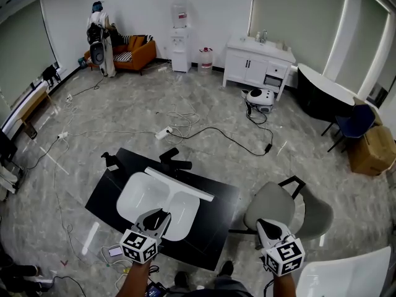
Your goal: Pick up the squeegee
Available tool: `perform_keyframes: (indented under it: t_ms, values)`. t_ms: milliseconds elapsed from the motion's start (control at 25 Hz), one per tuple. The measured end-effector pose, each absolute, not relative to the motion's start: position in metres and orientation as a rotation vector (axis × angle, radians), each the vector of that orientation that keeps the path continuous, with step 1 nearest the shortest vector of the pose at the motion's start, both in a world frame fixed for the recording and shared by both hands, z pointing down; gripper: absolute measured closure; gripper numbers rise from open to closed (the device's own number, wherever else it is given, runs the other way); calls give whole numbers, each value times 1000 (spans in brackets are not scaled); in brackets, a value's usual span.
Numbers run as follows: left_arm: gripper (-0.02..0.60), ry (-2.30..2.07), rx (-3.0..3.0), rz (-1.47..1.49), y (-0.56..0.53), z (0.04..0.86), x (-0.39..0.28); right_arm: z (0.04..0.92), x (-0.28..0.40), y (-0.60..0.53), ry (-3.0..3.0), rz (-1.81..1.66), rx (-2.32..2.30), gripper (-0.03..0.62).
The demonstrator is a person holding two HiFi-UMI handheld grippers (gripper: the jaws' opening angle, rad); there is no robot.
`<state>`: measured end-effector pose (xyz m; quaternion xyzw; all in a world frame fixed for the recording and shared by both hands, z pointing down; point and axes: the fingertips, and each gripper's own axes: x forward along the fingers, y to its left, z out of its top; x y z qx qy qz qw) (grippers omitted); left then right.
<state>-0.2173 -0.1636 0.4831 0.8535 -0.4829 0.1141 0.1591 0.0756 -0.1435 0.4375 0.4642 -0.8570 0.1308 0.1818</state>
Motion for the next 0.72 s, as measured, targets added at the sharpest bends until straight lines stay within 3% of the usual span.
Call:
perform_keyframes:
  t_ms: [720]
  values:
    - [485,-1206,2415,413,-157,532,-174,457,86,-152,-2414,438,1295,586]
